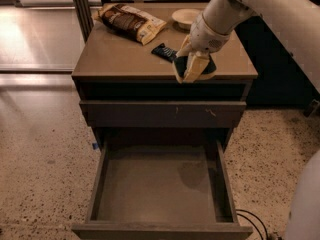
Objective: Pick sponge from middle drawer and place on counter
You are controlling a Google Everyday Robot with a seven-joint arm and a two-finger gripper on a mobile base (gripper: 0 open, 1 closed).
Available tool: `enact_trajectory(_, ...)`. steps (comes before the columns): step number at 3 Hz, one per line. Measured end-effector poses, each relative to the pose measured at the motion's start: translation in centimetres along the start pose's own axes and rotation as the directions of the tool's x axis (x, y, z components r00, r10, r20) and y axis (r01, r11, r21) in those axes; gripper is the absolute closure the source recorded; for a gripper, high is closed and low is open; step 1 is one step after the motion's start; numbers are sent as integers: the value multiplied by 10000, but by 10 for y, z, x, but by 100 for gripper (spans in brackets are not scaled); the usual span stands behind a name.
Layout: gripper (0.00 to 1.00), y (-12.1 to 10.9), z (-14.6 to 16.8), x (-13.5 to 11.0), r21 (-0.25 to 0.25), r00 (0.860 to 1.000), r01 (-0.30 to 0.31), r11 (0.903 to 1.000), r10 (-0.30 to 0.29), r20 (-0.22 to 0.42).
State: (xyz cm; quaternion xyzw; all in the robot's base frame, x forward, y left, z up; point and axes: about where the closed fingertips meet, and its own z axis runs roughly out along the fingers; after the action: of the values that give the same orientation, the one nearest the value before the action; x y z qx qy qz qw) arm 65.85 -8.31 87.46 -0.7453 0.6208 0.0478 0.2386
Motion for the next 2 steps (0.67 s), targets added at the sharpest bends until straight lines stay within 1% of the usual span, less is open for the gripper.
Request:
enact_trajectory(1, 100, -24, -5, 19, 834, 9994, -239, 9962, 217, 262)
enact_trajectory(2, 100, -48, -5, 38, 1514, 9949, -607, 9866, 476, 891)
